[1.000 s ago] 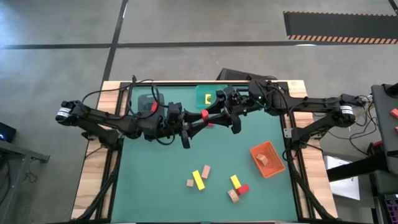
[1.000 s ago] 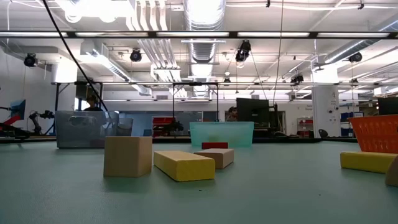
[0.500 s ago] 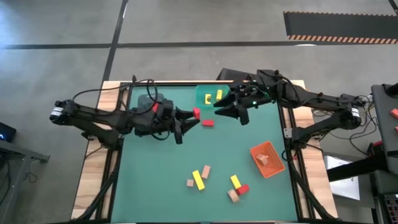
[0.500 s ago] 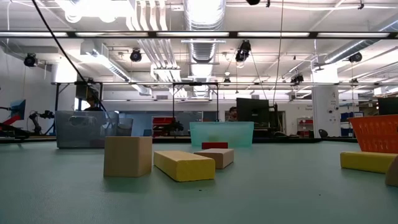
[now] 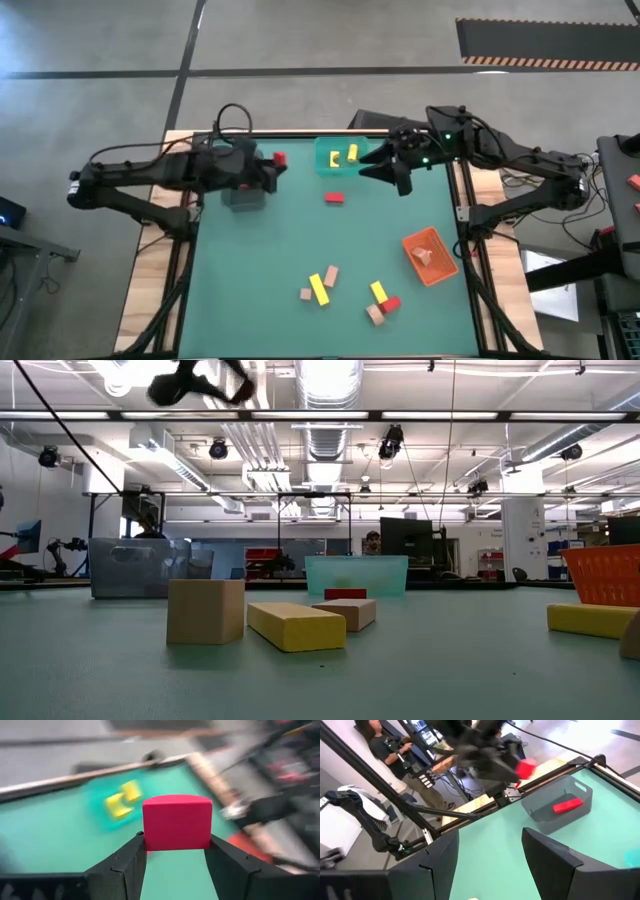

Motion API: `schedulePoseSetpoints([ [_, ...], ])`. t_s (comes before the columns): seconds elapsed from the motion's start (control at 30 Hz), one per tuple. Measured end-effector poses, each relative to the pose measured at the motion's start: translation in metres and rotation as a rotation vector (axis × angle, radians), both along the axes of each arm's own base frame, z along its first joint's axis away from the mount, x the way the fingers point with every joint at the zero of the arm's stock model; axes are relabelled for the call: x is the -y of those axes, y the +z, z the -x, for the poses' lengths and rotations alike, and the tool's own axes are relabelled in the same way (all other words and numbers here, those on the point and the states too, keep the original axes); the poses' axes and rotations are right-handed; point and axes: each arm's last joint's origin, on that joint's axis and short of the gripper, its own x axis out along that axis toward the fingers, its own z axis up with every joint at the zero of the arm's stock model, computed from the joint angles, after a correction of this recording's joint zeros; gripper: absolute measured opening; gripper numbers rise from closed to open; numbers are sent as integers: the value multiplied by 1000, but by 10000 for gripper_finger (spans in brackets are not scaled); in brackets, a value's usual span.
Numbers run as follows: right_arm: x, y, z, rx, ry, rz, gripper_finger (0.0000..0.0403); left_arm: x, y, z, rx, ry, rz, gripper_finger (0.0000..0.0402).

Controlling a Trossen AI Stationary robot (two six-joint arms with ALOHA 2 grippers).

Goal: Sort & place blocks by color
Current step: Put the red block into the black bin

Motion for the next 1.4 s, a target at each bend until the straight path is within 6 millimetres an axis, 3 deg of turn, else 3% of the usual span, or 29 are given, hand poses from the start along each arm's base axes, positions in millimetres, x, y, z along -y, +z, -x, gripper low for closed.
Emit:
schedulePoseSetpoints([
  [0.23,0,0,0,0,-11,-7,208,-53,-43,24,-436,158,274,166],
  [0.4,1,-2,-3,-9,-25,-5,208,-85,-70,36,-735,199,370,166],
  [0.7,3,-8,-11,-33,-25,-9,208,-134,-119,28,-974,107,513,166],
  [1.03,4,-13,-18,-56,-25,-14,208,-154,-169,12,-1170,0,609,166],
  [1.4,4,-14,-19,-59,-26,-17,208,-156,-172,10,-1179,-23,597,167],
])
